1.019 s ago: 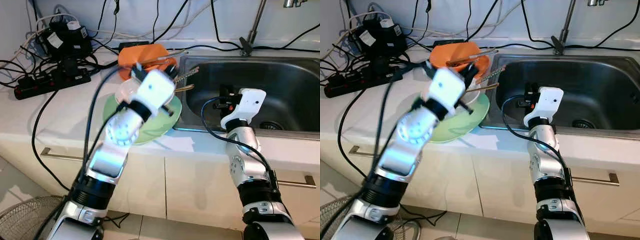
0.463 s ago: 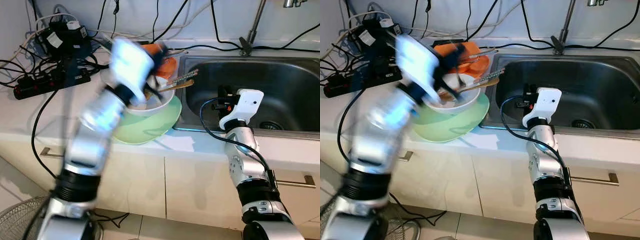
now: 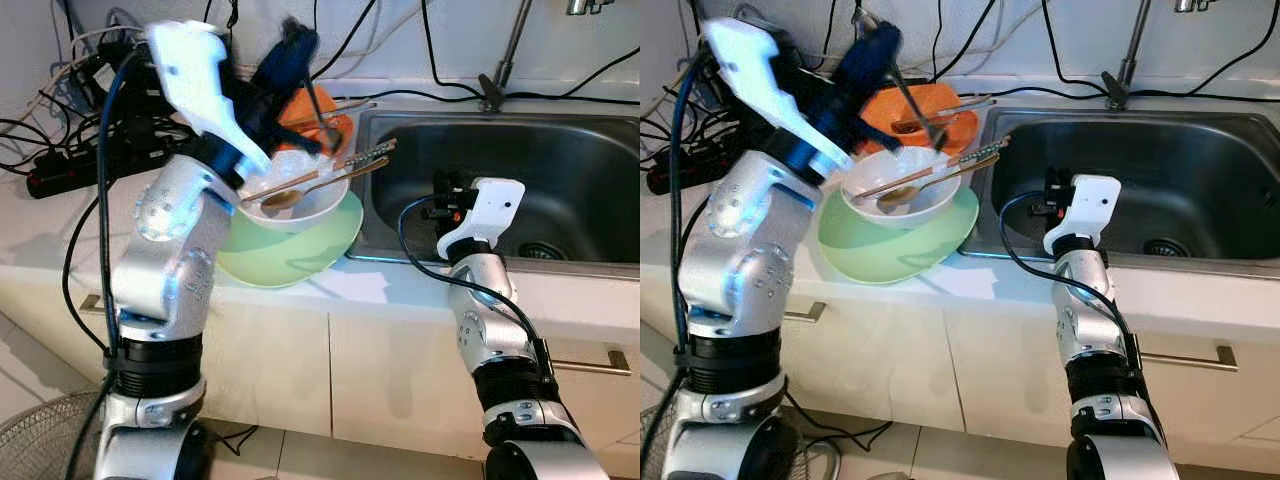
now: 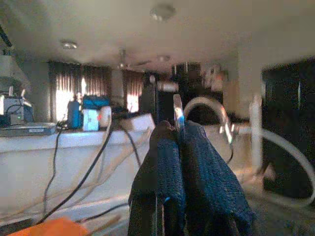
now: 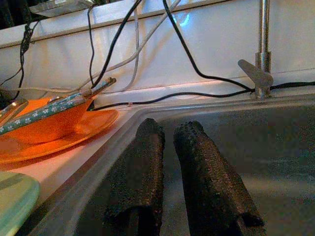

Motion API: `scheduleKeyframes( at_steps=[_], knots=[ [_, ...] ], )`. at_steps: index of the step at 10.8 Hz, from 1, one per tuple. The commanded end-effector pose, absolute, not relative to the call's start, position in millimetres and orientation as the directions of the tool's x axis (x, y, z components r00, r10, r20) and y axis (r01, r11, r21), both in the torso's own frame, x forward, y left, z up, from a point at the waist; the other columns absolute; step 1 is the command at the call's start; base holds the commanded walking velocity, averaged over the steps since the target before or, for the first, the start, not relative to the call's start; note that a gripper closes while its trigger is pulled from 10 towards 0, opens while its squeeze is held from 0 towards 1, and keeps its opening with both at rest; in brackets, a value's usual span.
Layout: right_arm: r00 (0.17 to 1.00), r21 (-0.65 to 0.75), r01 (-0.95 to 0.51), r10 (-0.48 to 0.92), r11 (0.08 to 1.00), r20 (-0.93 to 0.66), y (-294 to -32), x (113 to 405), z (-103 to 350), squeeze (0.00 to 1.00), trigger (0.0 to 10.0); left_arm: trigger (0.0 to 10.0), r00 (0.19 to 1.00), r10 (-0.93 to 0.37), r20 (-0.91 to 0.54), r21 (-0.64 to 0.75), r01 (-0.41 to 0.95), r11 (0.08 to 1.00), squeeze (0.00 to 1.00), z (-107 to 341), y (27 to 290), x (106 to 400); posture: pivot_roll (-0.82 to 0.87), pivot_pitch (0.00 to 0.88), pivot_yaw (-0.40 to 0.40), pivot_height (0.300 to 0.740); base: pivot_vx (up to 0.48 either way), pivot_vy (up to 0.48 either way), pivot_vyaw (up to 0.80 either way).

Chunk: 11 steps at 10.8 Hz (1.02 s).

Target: Kitchen organization

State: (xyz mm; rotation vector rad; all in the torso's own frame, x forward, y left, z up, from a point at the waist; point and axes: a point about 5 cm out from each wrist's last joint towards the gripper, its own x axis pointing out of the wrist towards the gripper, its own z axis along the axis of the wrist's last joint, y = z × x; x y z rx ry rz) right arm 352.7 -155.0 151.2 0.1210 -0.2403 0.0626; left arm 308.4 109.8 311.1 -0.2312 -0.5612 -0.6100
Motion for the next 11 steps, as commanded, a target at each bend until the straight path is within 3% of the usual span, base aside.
scheduleKeyframes(
  at_steps=[1, 3, 4, 5, 8, 11],
  knots=[
    [0.964, 0.104, -0.090, 0.060, 0.991, 0.260, -150.9, 355.9, 157.1, 0.00, 10.0, 10.0, 0.654, -0.448, 0.609, -0.064, 0.604, 0.795, 0.00, 324.6, 115.5, 304.2, 0.05, 0.000, 0.083, 0.740, 0.000, 0.000, 0.00],
    [0.964, 0.099, -0.079, 0.050, 0.992, 0.262, -154.2, 356.0, 158.0, 0.00, 10.0, 10.0, 0.606, -0.421, 0.676, -0.121, 0.654, 0.747, 0.00, 338.7, 111.6, 299.1, 0.05, 0.000, 0.082, 0.740, 0.000, 0.000, 0.00],
    [0.962, 0.098, -0.071, 0.043, 0.993, 0.269, -155.8, 356.6, 160.3, 0.00, 10.0, 10.0, 0.577, -0.415, 0.703, -0.184, 0.712, 0.678, 0.00, 340.3, 100.9, 296.4, 0.05, 0.000, 0.083, 0.740, 0.000, 0.000, 0.00],
    [0.959, 0.097, -0.069, 0.039, 0.993, 0.280, -157.2, 357.1, 163.4, 1.00, 10.0, 10.0, 0.579, -0.424, 0.696, -0.206, 0.727, 0.655, 0.00, 335.5, 92.5, 298.7, 0.05, 0.000, 0.083, 0.740, 0.000, 0.000, 0.00],
    [0.936, 0.009, -0.052, 0.045, 0.999, 0.349, -166.6, 354.6, 181.6, 1.00, 10.0, 10.0, 0.625, -0.459, 0.632, -0.286, 0.738, 0.611, 0.00, 308.0, 72.3, 310.9, 0.03, 0.000, 0.092, 0.740, 0.000, 0.000, 0.00],
    [0.926, -0.108, -0.019, 0.058, 0.994, 0.372, -180.1, 346.6, 186.9, 1.00, 10.0, 10.0, 0.631, -0.477, 0.612, -0.280, 0.737, 0.615, 0.00, 302.7, 65.1, 314.1, 0.02, 0.000, 0.100, 0.740, 0.000, 0.000, 0.00]
  ],
)
